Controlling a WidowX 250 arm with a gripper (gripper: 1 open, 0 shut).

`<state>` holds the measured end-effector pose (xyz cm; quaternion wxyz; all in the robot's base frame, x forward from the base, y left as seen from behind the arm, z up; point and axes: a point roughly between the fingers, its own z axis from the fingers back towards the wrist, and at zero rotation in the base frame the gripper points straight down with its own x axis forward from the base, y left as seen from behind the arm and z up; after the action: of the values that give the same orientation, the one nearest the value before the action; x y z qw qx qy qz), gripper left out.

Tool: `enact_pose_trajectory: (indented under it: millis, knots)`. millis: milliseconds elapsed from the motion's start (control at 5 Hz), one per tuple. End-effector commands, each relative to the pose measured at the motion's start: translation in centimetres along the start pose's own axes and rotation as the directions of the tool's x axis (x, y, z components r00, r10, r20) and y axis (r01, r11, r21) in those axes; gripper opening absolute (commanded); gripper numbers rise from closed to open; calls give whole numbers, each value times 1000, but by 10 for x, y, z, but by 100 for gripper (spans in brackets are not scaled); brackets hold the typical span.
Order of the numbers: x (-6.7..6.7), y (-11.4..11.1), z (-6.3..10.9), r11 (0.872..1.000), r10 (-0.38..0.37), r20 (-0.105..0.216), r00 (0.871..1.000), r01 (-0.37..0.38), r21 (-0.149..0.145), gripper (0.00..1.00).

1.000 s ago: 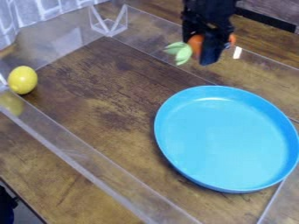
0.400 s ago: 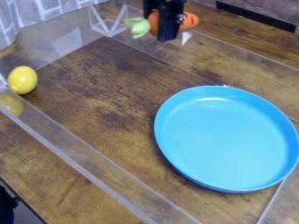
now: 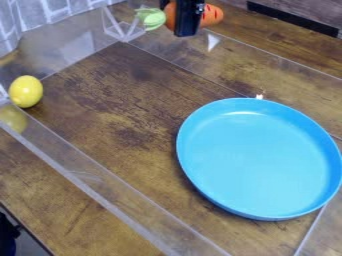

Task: Remove the carrot from the blue tray and put it on the table

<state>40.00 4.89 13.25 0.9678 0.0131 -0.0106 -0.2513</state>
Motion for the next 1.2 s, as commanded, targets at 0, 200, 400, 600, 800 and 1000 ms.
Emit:
enact_pose_trajectory:
  millis: [0, 200, 400, 600, 800, 1000]
  knots:
    - [-3, 20, 13, 998, 52, 34, 998, -53, 35, 0]
    - [-11, 34, -2, 994, 103, 2, 995, -103, 29, 0]
    - [-21, 47, -17, 988, 154, -28, 988, -154, 22, 0]
    - [-21, 43, -16, 976, 217, -56, 975, -217, 17, 0]
    - [-20, 41, -13, 960, 281, -76, 957, -280, 13, 0]
    - [-30, 35, -23, 969, 247, -99, 964, -248, 8, 0]
